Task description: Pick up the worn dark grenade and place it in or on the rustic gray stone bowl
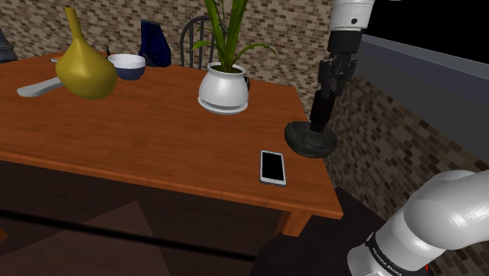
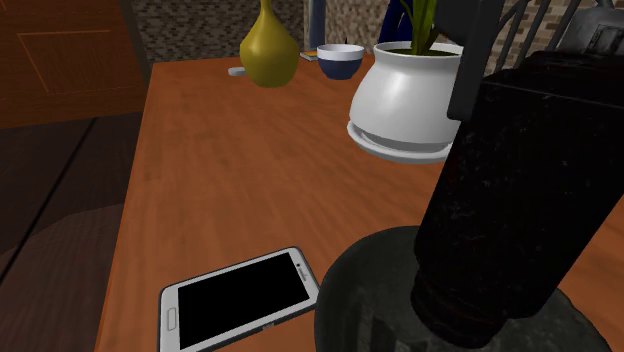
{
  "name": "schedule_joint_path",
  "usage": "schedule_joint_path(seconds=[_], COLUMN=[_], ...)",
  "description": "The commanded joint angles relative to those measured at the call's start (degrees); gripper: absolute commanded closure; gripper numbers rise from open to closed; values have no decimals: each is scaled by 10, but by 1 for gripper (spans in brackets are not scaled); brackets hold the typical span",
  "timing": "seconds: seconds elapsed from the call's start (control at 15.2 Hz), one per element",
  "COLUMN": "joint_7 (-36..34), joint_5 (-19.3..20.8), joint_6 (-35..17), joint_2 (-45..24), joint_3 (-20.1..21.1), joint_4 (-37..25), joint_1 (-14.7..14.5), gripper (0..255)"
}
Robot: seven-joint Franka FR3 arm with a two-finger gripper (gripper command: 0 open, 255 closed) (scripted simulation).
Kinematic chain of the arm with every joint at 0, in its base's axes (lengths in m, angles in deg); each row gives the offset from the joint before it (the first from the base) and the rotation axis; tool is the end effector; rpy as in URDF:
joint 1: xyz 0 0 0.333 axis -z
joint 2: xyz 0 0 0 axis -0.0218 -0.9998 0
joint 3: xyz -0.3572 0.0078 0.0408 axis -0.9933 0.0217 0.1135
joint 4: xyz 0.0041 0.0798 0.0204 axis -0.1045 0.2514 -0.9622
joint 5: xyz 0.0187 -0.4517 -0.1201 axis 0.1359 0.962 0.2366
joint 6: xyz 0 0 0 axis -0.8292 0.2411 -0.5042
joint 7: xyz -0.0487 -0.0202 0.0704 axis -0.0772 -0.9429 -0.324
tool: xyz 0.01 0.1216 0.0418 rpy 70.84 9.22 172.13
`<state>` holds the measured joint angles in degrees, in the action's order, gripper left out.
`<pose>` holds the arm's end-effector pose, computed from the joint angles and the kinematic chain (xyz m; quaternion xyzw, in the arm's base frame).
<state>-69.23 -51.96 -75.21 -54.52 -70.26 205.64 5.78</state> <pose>0.4248 -0.0020 0.6127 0.9951 -0.0367 -0.0911 0.0114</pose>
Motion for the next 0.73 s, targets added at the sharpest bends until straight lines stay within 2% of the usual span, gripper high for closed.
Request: schedule_joint_path(seconds=[0.0, 0.59, 0.66], joint_7=[0, 0, 0], joint_5=[0, -1, -1], joint_6=[-17, -27, -27], joint_2=[3, 5, 5], joint_3=[0, 1, 1], joint_4=[20, 31, 31], joint_1=[0, 0, 0], gripper=[255, 255, 0])
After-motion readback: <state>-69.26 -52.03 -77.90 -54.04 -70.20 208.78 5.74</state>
